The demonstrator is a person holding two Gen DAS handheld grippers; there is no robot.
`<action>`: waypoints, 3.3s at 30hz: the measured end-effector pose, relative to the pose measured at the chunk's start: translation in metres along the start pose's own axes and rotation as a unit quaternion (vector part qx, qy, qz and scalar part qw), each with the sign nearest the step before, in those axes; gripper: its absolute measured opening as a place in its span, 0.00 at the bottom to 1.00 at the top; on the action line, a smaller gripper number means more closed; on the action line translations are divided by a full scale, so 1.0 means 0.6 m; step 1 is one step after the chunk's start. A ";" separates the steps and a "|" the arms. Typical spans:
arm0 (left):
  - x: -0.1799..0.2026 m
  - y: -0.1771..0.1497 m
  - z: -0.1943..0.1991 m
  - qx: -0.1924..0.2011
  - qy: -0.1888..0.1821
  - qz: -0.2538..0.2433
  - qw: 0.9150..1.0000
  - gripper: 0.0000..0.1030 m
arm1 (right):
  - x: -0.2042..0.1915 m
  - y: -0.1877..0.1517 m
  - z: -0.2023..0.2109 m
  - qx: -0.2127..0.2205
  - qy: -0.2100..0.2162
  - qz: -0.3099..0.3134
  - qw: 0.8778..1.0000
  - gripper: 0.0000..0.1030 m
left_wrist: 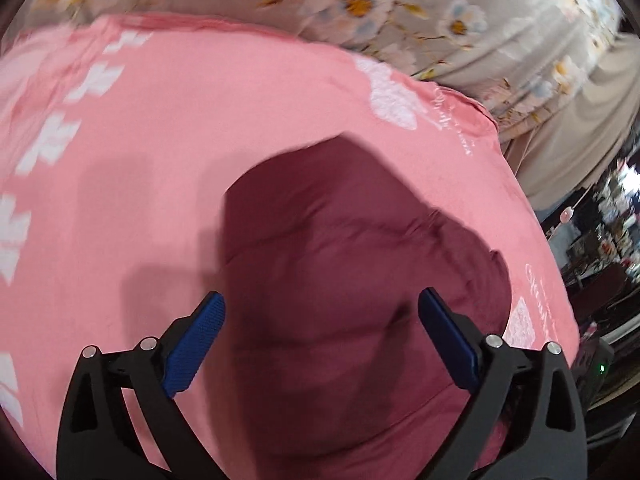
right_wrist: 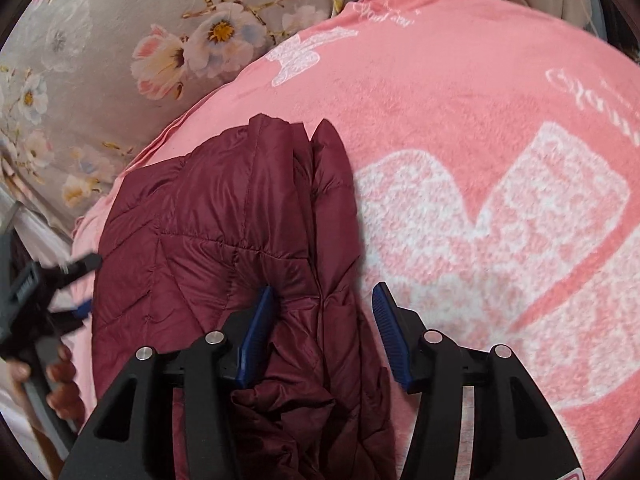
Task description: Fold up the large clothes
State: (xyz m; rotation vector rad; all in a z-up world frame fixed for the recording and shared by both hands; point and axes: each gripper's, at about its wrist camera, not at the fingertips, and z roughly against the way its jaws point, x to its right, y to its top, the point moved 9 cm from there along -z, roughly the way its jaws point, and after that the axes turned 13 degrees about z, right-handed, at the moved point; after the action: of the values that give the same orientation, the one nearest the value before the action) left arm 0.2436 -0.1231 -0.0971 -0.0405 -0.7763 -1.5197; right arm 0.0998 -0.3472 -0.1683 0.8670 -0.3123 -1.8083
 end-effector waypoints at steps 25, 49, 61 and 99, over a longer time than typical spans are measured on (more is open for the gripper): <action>0.099 -0.001 0.138 0.075 -0.062 -0.084 0.992 0.46 | -0.198 0.144 0.139 0.158 0.013 0.139 0.977 0.12; 0.011 0.232 0.230 0.229 -0.030 -0.154 0.961 0.46 | -0.387 0.296 -0.010 0.199 0.078 0.197 0.957 0.12; -0.087 0.284 0.053 0.176 -0.023 -0.107 0.978 0.45 | -0.351 0.293 -0.199 0.131 0.066 0.187 0.971 0.12; -0.226 0.242 0.015 0.157 0.004 -0.032 0.987 0.68 | -0.283 0.248 -0.208 0.073 0.063 0.155 0.983 0.34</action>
State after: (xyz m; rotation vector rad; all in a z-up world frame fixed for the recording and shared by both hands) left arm 0.3881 0.0135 -0.0913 0.2262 -1.0099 -1.4403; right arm 0.3205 -0.2333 -0.0999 0.9721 -0.4752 -1.4494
